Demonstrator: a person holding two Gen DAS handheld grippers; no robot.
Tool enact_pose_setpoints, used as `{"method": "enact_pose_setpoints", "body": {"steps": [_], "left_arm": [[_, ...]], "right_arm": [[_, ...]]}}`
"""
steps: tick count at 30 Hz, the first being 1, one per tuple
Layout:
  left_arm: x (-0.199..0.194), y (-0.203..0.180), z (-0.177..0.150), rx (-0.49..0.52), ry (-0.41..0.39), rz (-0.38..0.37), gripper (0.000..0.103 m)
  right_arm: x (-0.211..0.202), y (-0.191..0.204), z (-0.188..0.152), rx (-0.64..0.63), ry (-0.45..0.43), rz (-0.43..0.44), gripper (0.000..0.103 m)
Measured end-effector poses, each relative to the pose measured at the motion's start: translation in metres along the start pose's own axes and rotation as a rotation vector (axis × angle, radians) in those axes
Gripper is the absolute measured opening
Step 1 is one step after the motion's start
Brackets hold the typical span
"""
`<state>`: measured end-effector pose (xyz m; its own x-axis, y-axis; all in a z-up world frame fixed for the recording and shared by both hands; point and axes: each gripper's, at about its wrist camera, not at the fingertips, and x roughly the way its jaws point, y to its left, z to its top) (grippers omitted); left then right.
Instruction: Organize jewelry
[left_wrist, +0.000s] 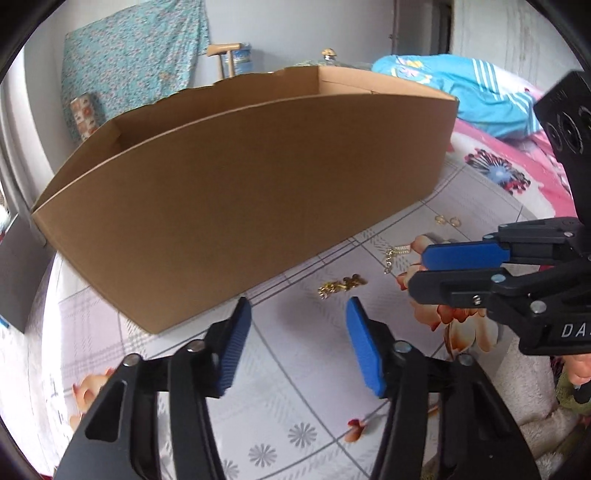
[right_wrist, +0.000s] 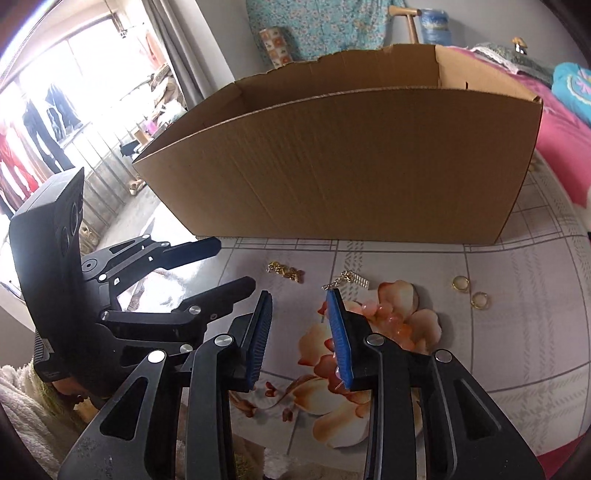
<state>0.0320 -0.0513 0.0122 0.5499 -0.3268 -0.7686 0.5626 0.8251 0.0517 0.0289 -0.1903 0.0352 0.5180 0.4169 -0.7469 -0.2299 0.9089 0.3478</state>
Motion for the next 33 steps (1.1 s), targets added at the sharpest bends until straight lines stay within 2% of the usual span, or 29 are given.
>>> {"method": "enact_pose_setpoints", "body": {"steps": [8, 14, 17, 25, 33], "left_arm": [[0.017, -0.012, 0.010, 0.052, 0.033, -0.032, 0.027], [0.019, -0.012, 0.014, 0.062, 0.038, -0.054, 0.016], [0.019, -0.014, 0.014, 0.070, 0.040, -0.056, 0.004], [0.013, 0.004, 0.006, -0.006, 0.050, -0.065, 0.002], [0.000, 0.028, -0.009, -0.117, 0.058, -0.040, 0.002]], "right_arm": [[0.004, -0.010, 0.000, 0.026, 0.000, 0.020, 0.030], [-0.001, -0.024, -0.008, 0.052, -0.013, 0.039, 0.030], [-0.003, -0.026, -0.011, 0.064, -0.020, 0.042, 0.030], [-0.018, -0.015, -0.016, 0.056, -0.041, 0.032, 0.030], [-0.010, 0.011, -0.010, -0.060, -0.015, 0.007, 0.030]]}}
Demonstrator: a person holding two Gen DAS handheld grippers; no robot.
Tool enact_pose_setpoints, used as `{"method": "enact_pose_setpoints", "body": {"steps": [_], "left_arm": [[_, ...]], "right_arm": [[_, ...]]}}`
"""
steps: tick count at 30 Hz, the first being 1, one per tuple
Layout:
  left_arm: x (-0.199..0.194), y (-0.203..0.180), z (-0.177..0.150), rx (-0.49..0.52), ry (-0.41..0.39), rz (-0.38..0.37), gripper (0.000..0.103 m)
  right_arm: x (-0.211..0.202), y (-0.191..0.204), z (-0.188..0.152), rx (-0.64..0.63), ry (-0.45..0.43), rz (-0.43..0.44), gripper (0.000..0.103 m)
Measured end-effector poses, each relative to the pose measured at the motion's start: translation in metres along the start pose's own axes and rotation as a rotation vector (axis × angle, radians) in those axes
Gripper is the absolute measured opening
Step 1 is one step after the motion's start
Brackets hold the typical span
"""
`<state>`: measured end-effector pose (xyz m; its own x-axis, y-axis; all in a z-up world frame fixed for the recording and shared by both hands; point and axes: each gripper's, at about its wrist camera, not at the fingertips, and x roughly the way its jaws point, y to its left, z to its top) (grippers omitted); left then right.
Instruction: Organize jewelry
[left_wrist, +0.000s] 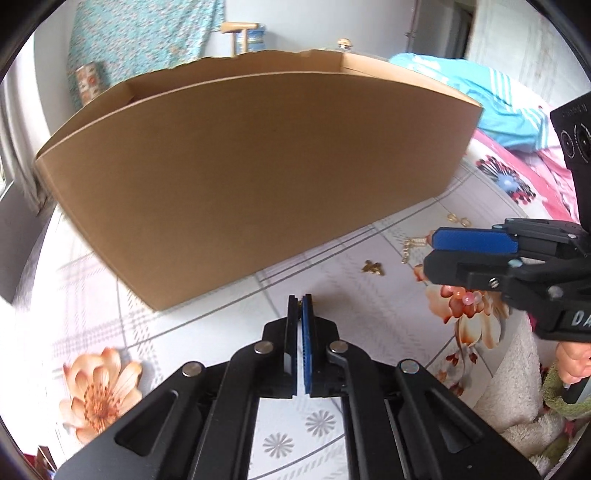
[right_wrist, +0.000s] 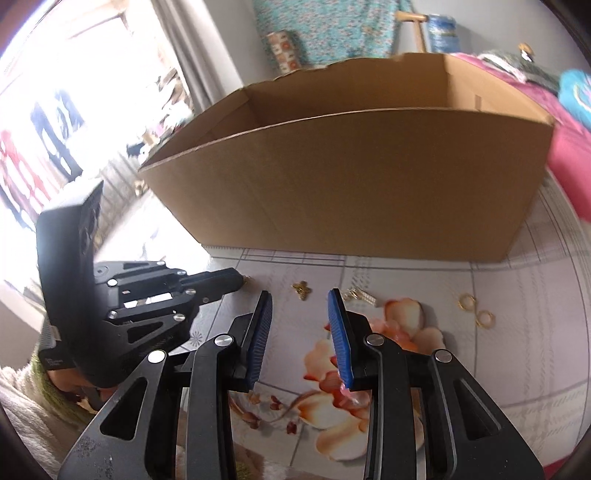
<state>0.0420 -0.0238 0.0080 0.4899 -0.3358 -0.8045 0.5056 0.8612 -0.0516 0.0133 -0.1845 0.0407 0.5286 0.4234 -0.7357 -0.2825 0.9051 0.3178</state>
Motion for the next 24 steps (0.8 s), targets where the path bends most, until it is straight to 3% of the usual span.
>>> {"method": "enact_pose_setpoints", "body": {"steps": [8, 12, 24], "left_arm": [[-0.001, 0.008, -0.003, -0.058, -0.006, -0.020, 0.002], [-0.003, 0.012, -0.004, -0.075, -0.010, -0.035, 0.002], [-0.004, 0.019, -0.002, -0.103, -0.001, -0.043, 0.002]], "right_arm": [[0.025, 0.018, 0.015, -0.145, 0.054, -0.073, 0.030], [0.036, 0.024, 0.012, -0.202, 0.080, -0.130, 0.022], [0.053, 0.047, 0.018, -0.275, 0.101, -0.172, 0.007]]}}
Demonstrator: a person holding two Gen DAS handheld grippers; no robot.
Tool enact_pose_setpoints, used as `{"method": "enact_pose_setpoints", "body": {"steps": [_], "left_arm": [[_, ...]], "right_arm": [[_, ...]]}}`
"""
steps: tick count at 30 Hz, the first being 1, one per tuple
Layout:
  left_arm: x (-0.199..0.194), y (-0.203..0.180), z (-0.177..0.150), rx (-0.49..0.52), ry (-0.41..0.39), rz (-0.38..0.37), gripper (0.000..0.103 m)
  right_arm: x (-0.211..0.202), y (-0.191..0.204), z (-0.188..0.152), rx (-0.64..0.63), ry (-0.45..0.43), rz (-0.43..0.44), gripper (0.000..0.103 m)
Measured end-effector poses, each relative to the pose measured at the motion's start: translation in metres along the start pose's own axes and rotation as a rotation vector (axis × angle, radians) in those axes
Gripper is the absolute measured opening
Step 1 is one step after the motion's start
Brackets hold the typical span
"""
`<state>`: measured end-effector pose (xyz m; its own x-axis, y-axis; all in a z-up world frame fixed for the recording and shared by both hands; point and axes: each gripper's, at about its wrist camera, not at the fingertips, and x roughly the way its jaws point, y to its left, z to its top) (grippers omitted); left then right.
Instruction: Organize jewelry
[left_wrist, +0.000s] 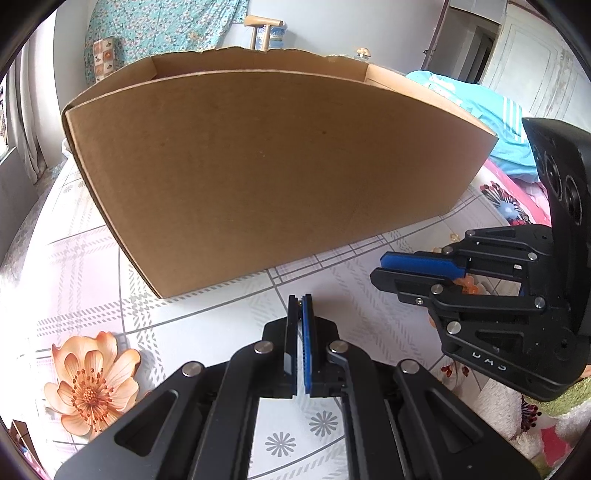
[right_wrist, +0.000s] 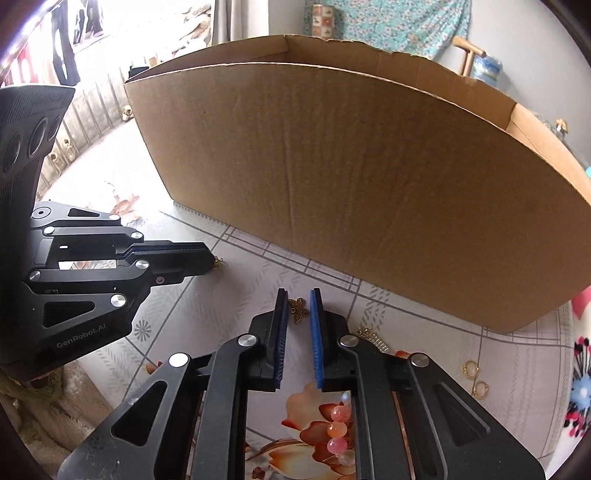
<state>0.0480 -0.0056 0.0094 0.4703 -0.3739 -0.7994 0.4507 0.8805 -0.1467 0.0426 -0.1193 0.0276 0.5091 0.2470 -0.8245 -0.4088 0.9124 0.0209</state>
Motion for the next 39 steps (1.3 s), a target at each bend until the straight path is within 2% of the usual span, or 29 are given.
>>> {"method": "enact_pose_setpoints", "body": {"steps": [13, 17, 26, 32, 39], "left_arm": [[-0.001, 0.000, 0.000, 0.001, 0.002, 0.010, 0.002], [-0.001, -0.001, -0.001, 0.004, 0.001, 0.016, 0.002], [-0.001, -0.002, -0.001, 0.004, 0.001, 0.018, 0.002], [-0.001, -0.001, -0.002, -0.005, -0.001, 0.011, 0.002], [-0.002, 0.000, -0.001, -0.014, -0.003, -0.001, 0.002]], "right_arm": [[-0.001, -0.015, -0.001, 0.054, 0.003, 0.027, 0.005], [-0.004, -0.029, 0.000, 0.079, -0.001, 0.039, 0.000], [-0.014, -0.030, -0.003, 0.098, -0.004, 0.036, 0.000], [-0.017, -0.040, -0.002, 0.135, -0.005, 0.050, 0.004], [-0.010, -0.037, 0.002, 0.122, 0.025, 0.082, 0.010]]}}
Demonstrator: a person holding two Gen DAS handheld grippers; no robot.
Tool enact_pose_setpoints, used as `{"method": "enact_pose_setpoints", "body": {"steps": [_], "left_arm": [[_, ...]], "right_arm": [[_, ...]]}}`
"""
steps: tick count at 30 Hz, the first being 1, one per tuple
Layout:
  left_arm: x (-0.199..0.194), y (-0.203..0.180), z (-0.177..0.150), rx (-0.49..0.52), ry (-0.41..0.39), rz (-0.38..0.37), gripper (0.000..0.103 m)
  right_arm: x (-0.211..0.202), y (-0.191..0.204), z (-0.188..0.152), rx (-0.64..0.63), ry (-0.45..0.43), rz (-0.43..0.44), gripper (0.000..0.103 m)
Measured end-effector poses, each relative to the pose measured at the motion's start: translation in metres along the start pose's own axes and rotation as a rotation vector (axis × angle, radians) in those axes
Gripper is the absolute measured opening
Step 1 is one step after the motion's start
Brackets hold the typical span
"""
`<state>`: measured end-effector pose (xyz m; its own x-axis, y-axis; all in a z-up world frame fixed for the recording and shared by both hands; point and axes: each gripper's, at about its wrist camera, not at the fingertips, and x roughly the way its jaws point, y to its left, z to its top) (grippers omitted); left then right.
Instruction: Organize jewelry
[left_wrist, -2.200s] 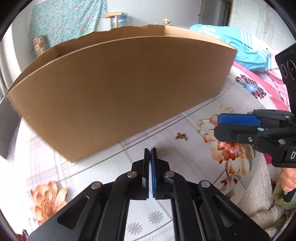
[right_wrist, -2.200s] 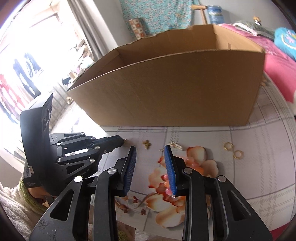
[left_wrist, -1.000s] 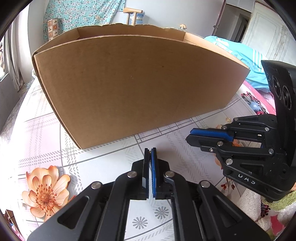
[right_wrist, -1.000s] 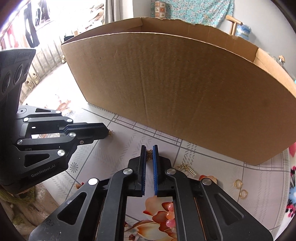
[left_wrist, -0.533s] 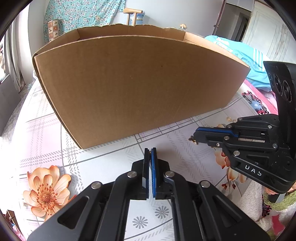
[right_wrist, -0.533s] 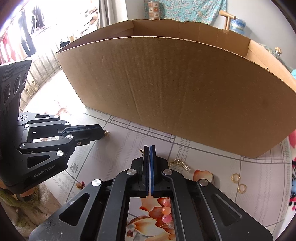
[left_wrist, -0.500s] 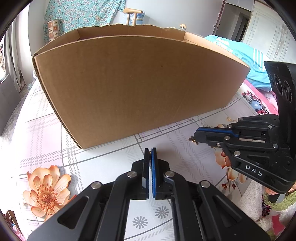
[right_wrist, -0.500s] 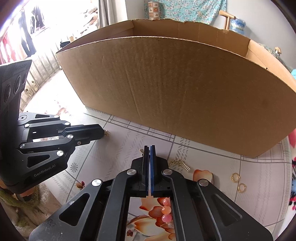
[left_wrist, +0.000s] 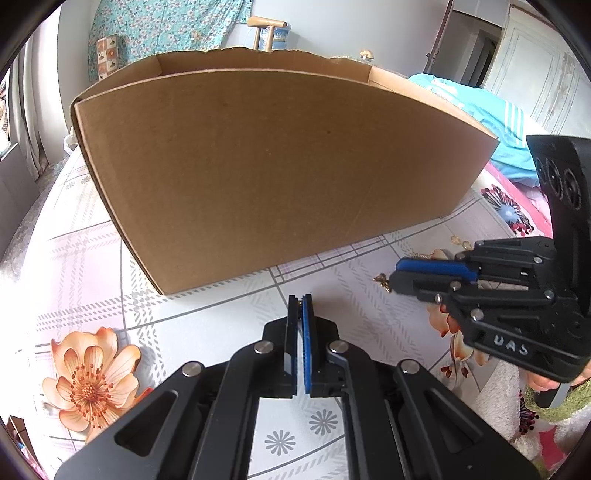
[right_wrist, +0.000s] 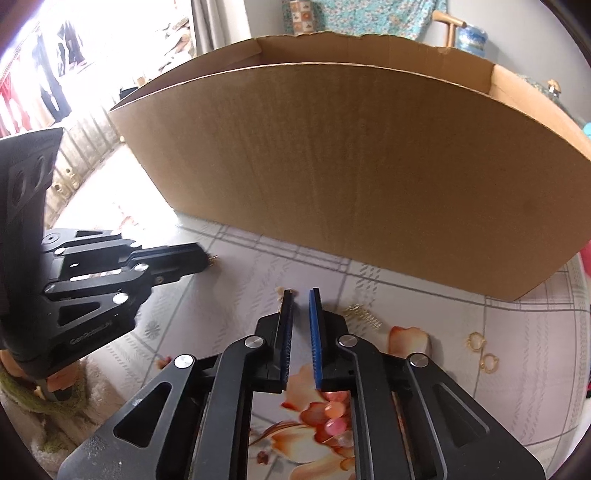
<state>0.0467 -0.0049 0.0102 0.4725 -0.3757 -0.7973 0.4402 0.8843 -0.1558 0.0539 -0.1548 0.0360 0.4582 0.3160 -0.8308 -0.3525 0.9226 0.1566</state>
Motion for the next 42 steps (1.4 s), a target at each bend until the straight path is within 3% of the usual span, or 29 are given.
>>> {"method": "enact_pose_setpoints", "body": {"steps": [15, 21, 42], "left_arm": [[-0.002, 0.002, -0.001, 0.001, -0.001, 0.001, 0.002], [-0.001, 0.001, 0.000, 0.004, 0.000, 0.001, 0.002], [-0.001, 0.002, 0.000, 0.001, -0.003, -0.003, 0.002]], "right_arm": [[0.004, 0.012, 0.007, -0.021, 0.009, 0.028, 0.011], [-0.001, 0.013, 0.013, -0.079, -0.027, -0.021, 0.025], [0.017, 0.024, 0.001, -0.036, -0.020, -0.078, 0.025]]}}
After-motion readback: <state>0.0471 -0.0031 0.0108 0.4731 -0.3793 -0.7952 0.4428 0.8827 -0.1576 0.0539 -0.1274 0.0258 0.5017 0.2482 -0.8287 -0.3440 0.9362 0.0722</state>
